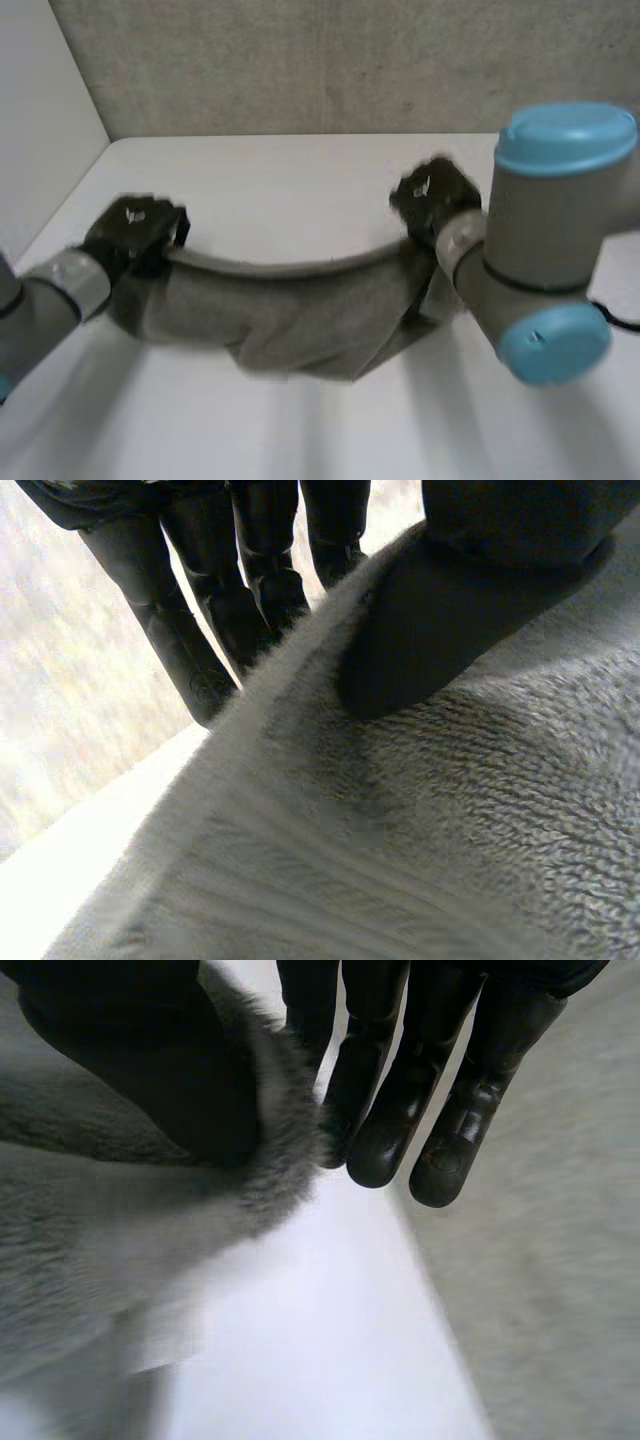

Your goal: Fold the laundry

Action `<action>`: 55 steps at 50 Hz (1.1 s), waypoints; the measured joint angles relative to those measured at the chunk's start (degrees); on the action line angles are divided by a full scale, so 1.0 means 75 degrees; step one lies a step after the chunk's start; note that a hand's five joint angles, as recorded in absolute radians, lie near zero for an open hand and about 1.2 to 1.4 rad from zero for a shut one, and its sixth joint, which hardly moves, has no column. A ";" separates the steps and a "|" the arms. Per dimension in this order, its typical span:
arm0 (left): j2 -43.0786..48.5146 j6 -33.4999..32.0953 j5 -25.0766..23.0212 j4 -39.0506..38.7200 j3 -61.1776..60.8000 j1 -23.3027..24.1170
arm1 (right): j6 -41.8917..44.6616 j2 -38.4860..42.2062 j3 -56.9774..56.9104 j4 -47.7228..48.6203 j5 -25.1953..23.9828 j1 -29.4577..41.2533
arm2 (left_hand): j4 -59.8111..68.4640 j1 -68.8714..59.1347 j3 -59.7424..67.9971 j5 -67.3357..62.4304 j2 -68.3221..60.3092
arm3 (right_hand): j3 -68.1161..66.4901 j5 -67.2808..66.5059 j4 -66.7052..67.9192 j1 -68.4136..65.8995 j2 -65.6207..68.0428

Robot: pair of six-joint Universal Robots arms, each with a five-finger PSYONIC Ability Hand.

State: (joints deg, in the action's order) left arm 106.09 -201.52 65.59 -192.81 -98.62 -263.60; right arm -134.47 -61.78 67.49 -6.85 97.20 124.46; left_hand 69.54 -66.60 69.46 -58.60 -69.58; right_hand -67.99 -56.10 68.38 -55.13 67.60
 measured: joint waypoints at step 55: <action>0.0690 -0.1697 0.0313 -0.2530 -0.1512 0.0042 | -0.3390 0.0500 0.2322 0.1808 -0.1120 -0.1843 | 0.0030 -0.0159 0.0026 -0.0099 -0.0021 | 0.4077 0.3755 -0.4115 0.2935 -0.3934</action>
State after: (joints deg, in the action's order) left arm 111.27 -214.25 67.93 -211.79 -109.96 -263.29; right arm -159.90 -58.03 84.90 6.71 88.80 110.63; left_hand 69.77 -67.80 69.65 -59.34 -69.74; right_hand -37.41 -27.94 37.51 -33.12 38.10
